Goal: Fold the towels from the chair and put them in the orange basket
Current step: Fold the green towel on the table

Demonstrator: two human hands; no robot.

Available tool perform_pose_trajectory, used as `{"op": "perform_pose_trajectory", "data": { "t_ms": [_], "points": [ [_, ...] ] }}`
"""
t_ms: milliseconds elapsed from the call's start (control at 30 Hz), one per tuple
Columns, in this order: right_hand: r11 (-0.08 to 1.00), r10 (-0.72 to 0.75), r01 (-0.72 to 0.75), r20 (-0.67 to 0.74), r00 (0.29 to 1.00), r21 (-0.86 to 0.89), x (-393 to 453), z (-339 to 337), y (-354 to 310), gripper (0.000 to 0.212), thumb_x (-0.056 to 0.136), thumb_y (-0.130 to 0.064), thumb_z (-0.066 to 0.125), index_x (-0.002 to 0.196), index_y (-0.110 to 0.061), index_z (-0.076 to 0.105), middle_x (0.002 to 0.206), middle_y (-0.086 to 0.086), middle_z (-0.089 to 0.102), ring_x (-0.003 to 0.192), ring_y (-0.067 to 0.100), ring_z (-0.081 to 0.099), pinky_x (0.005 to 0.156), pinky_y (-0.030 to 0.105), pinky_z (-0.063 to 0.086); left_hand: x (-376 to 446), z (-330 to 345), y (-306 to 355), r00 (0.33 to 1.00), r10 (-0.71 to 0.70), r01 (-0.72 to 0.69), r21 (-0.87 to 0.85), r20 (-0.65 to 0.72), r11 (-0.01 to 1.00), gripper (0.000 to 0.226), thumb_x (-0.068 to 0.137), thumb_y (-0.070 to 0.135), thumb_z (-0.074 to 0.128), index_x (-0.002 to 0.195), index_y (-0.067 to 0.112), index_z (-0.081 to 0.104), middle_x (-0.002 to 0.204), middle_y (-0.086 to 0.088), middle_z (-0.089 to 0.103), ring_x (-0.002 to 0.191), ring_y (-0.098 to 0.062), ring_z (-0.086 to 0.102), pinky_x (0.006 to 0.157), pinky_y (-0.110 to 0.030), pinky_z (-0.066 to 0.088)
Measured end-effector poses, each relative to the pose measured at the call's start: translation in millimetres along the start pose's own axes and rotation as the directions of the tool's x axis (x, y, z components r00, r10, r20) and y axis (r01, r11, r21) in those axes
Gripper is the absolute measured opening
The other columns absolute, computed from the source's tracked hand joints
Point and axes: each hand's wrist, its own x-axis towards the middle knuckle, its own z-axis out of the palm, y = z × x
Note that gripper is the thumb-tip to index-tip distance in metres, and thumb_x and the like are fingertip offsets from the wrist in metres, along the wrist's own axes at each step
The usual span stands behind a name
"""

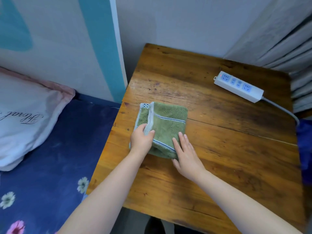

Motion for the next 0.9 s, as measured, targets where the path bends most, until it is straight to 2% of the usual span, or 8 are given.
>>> {"op": "perform_pose_trajectory", "data": {
  "t_ms": [100,233,400,533,600,667,733,900],
  "points": [
    [0.998,-0.017,0.022,-0.079,0.997,0.065,2,6,-12,0.068,0.096,-0.019,0.038,0.148,-0.011,-0.005,0.154,0.013,-0.021,0.144,0.028,-0.017,0.115,0.031,-0.009,-11,-13,-3,0.988,0.138,-0.14,-0.016,-0.074,0.99,0.035,0.09,0.01,0.055,0.124,0.001,0.055,0.125,-0.013,0.06,0.118,-0.027,0.054,0.101,-0.039,0.043],
    [0.997,-0.051,0.056,-0.082,0.995,0.06,13,11,-28,0.068,0.095,-0.018,0.039,0.148,-0.013,-0.003,0.155,0.013,-0.018,0.144,0.029,-0.015,0.112,0.032,-0.013,-5,-25,-22,0.97,0.082,-0.096,-0.051,-0.231,0.994,0.026,0.09,0.007,0.054,0.115,0.002,0.059,0.104,-0.005,0.062,0.099,-0.021,0.056,0.075,-0.02,0.037],
    [0.98,-0.136,0.126,-0.057,0.989,-0.156,26,21,-25,0.086,0.041,-0.037,0.088,0.12,-0.014,0.062,0.129,0.016,0.058,0.118,0.033,0.057,0.091,0.046,0.047,11,-22,-55,0.95,-0.171,0.166,-0.042,-0.26,0.985,0.031,0.093,0.013,0.052,0.122,0.001,0.053,0.117,-0.016,0.062,0.099,-0.029,0.056,0.077,-0.026,0.038],
    [0.955,-0.171,0.145,-0.079,0.982,-0.259,29,21,-18,0.091,0.023,-0.025,0.09,0.111,-0.017,0.069,0.118,0.012,0.066,0.107,0.027,0.065,0.08,0.041,0.054,12,-20,-61,0.973,-0.057,0.12,0.281,-0.226,0.952,0.045,0.095,0.021,0.048,0.136,0.005,0.039,0.134,-0.015,0.048,0.124,-0.032,0.044,0.101,-0.037,0.036],
    [0.952,-0.183,0.156,-0.078,0.98,-0.263,29,17,-18,0.088,0.039,-0.012,0.087,0.122,-0.013,0.061,0.13,0.018,0.057,0.119,0.032,0.056,0.09,0.044,0.05,9,-23,-61,0.929,0.314,-0.171,0.523,-0.197,0.835,0.04,0.093,0.023,0.045,0.127,0.003,0.05,0.126,-0.017,0.054,0.119,-0.034,0.049,0.099,-0.04,0.04],
    [0.951,-0.187,0.166,-0.057,0.981,-0.262,28,13,-18,0.081,0.042,-0.011,0.087,0.119,-0.01,0.063,0.127,0.019,0.06,0.116,0.031,0.058,0.088,0.042,0.052,7,-21,-71,0.703,0.711,-0.559,0.621,0.004,0.55,0.03,0.084,0.023,0.044,0.1,0.005,0.063,0.1,-0.017,0.067,0.098,-0.03,0.058,0.083,-0.036,0.049],
    [0.941,-0.202,0.18,-0.049,0.978,-0.285,31,12,-12,0.075,0.027,-0.016,0.09,0.1,-0.01,0.073,0.108,0.014,0.071,0.098,0.028,0.069,0.071,0.039,0.057,3,-15,-82,0.506,0.839,-0.758,0.568,0.201,0.321,0.019,0.081,0.017,0.046,0.091,0.008,0.059,0.088,-0.014,0.069,0.09,-0.023,0.051,0.079,-0.033,0.041],
    [0.954,-0.295,0.292,-0.032,0.955,-0.069,33,-3,-1,0.068,0.035,-0.007,0.088,0.099,0.006,0.067,0.103,0.024,0.069,0.097,0.039,0.067,0.072,0.044,0.056,-11,0,-99,0.59,0.745,-0.653,0.726,0.311,0.214,0.049,0.071,0.022,0.04,0.117,0.007,0.044,0.11,-0.012,0.07,0.112,-0.022,0.042,0.096,-0.036,0.031]
  ]
}}
